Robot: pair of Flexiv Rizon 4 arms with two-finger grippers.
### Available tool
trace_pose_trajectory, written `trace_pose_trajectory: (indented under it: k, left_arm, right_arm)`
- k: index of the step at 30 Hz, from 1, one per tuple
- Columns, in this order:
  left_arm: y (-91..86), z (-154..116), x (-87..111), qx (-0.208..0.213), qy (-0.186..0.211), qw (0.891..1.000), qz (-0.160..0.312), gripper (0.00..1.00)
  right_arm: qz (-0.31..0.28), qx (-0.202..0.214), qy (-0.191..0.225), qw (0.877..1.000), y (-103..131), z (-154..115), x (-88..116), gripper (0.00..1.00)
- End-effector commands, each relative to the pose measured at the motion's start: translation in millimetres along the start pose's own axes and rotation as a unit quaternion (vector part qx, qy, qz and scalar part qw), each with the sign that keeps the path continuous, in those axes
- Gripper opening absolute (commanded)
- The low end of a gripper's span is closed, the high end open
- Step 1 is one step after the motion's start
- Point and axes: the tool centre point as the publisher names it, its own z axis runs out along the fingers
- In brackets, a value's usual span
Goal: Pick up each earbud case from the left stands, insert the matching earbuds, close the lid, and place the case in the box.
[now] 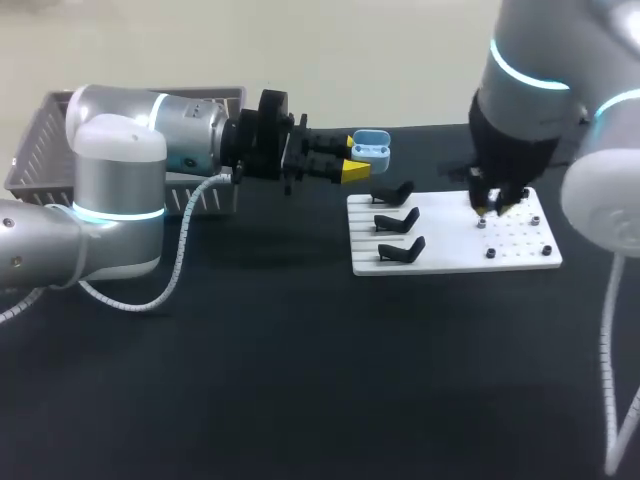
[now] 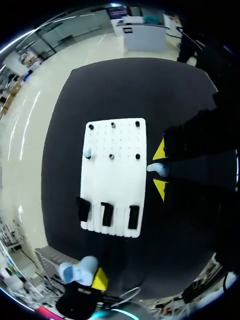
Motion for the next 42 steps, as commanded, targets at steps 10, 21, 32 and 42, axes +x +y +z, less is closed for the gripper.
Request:
trace_pose_trajectory:
  k: [10,21,32,42]
  left_arm:
    - [-0.4,-0.2,1.1,-0.001,-0.001,1.0,0.001,0.0]
    - [-0.4,-0.2,1.1,-0.001,-0.001,1.0,0.001,0.0]
    - [-0.4,-0.2,1.1,-0.001,-0.001,1.0,0.001,0.0]
    - [-0.4,-0.2,1.1,-0.001,-0.001,1.0,0.001,0.0]
  right_arm:
    - [0.117,0.039,0.008,0.992,44.3,-36.0,-26.7,0.0]
    - [0.117,0.039,0.008,0.992,44.3,-36.0,-26.7,0.0]
    - [0.203,0.028,0.017,0.979,55.8,-67.3,-34.3,0.0]
    - [0.265,0.07,0.037,0.961,93.9,-79.0,-48.9,0.0]
